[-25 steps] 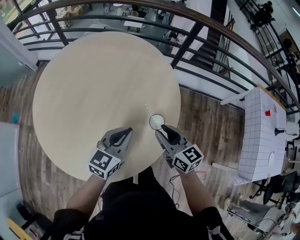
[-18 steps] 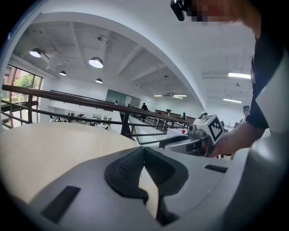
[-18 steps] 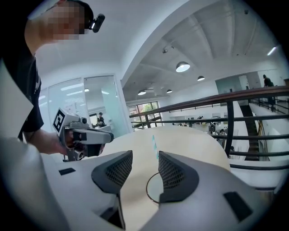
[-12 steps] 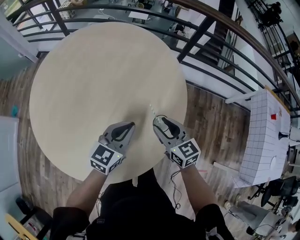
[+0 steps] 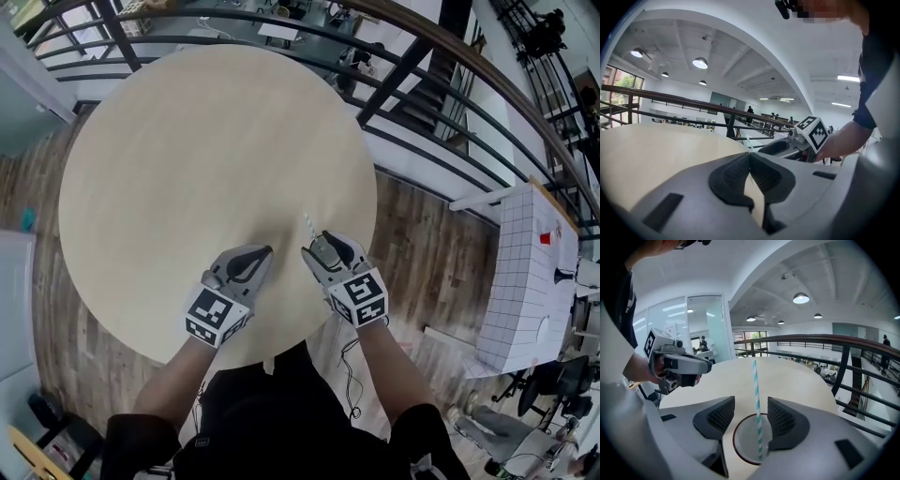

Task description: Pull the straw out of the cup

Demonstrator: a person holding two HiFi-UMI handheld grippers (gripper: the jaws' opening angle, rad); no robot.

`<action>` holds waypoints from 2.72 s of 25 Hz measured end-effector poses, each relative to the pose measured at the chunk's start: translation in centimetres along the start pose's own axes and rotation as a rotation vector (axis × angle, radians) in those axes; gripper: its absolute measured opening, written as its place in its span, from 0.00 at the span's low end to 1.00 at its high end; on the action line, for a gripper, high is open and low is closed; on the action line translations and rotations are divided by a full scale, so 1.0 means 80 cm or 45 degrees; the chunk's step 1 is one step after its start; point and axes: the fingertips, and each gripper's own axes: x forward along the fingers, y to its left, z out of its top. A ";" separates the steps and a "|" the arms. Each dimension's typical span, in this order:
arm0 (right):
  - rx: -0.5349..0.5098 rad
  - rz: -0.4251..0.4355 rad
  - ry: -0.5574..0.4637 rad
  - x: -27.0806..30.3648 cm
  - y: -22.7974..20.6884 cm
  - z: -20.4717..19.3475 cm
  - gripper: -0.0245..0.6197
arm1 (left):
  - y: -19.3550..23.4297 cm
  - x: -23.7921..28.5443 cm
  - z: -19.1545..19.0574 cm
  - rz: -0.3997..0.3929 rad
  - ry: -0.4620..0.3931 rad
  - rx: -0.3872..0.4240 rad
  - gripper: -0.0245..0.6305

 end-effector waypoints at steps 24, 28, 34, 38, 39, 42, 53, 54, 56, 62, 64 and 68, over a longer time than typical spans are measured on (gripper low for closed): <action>-0.156 -0.059 0.256 0.021 -0.005 -0.018 0.11 | 0.012 -0.046 -0.030 0.088 0.019 -0.119 0.05; -0.146 -0.060 0.248 0.020 -0.005 -0.018 0.10 | 0.008 -0.054 -0.020 0.102 0.005 -0.116 0.05; -0.126 -0.098 0.165 -0.001 -0.006 -0.004 0.10 | -0.004 -0.070 0.011 0.117 -0.037 -0.085 0.05; -0.096 -0.146 0.058 -0.029 -0.005 0.019 0.10 | -0.013 -0.086 0.032 0.117 -0.063 -0.047 0.05; -0.092 -0.158 0.028 -0.038 -0.004 0.027 0.10 | -0.016 -0.090 0.038 0.114 -0.068 -0.036 0.05; -0.076 -0.191 -0.045 -0.066 0.003 0.051 0.10 | -0.028 -0.106 0.053 0.099 -0.081 -0.015 0.05; 0.037 -0.256 -0.212 -0.156 0.058 0.084 0.10 | -0.097 -0.130 0.079 -0.083 -0.117 0.064 0.05; 0.047 -0.252 -0.231 -0.162 0.064 0.086 0.10 | -0.101 -0.130 0.081 -0.093 -0.117 0.073 0.05; 0.068 -0.232 -0.272 -0.178 0.077 0.092 0.10 | -0.108 -0.132 0.086 -0.100 -0.122 0.078 0.05; 0.097 -0.112 -0.434 -0.241 0.110 0.127 0.10 | -0.131 -0.137 0.105 -0.074 -0.149 0.072 0.05; 0.076 -0.079 -0.472 -0.264 0.113 0.132 0.10 | -0.142 -0.129 0.109 -0.064 -0.157 0.084 0.05; 0.070 -0.058 -0.543 -0.313 0.113 0.141 0.10 | -0.172 -0.121 0.120 -0.061 -0.171 0.111 0.05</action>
